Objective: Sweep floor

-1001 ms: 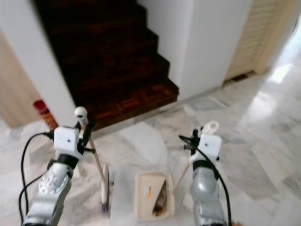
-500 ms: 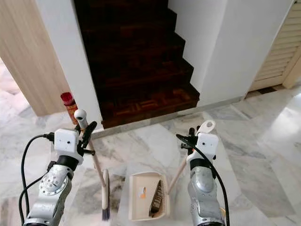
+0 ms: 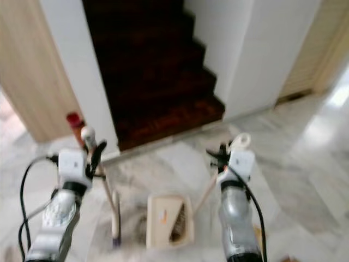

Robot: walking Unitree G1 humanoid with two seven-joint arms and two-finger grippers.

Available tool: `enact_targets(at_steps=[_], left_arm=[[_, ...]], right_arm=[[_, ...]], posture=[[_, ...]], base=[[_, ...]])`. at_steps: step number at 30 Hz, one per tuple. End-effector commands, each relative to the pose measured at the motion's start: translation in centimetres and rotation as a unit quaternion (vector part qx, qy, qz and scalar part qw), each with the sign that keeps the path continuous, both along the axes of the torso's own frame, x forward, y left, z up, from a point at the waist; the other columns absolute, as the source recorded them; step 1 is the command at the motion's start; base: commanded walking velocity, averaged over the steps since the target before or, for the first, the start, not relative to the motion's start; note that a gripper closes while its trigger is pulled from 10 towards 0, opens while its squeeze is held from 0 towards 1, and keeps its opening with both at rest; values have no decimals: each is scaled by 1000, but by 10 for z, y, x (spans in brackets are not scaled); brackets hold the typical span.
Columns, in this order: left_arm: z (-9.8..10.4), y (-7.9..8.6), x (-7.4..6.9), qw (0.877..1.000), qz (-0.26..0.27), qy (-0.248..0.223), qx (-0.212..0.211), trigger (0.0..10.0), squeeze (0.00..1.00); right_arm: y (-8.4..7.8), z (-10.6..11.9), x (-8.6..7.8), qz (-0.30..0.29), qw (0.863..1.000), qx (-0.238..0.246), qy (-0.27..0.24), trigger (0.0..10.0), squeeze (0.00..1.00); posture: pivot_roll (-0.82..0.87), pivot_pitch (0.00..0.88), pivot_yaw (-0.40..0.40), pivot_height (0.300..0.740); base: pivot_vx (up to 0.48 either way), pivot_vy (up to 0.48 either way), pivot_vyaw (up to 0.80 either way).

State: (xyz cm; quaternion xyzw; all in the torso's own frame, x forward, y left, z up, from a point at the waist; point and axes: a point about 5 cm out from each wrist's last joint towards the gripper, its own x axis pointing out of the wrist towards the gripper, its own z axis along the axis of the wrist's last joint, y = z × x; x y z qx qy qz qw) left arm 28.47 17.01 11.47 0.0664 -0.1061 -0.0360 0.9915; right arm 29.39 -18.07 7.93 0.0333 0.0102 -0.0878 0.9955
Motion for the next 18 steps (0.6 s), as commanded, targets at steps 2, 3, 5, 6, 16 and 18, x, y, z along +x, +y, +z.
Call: enact_targets(at_steps=[2,3,5,6,16,18], left_arm=[[11,5,1,1000,10,-22,7,10000,0],[11,5,2,1000,10,-22,7,10000,0],[12,5,2,1000,11,-23,7,10000,0],[13,5,2,1000,11,-24,7,10000,0],[14,5,2,1000,16,-25,4,10000,0],[14,5,1,1000,16,-24,4,10000,0]], right_arm=[[10,14,8,15,1000,4,-27,10000,0],[10,14,8,15,1000,4,-26,10000,0],[10,14,9,16,1000,5,-25,10000,0],[11,14,9,16,1000,5,-25,10000,0],[9,15,9,13,1000,4,-23,10000,0],[9,15,9,13,1000,4,-23,10000,0]], posture=[[120,0,-17,740],[120,0,-18,740],[121,0,-18,740],[122,0,-18,740],[122,0,-18,740],[122,0,-18,740]], base=[[0,354,0],[0,352,0],[0,356,0],[0,360,0],[0,354,0],[0,352,0]])
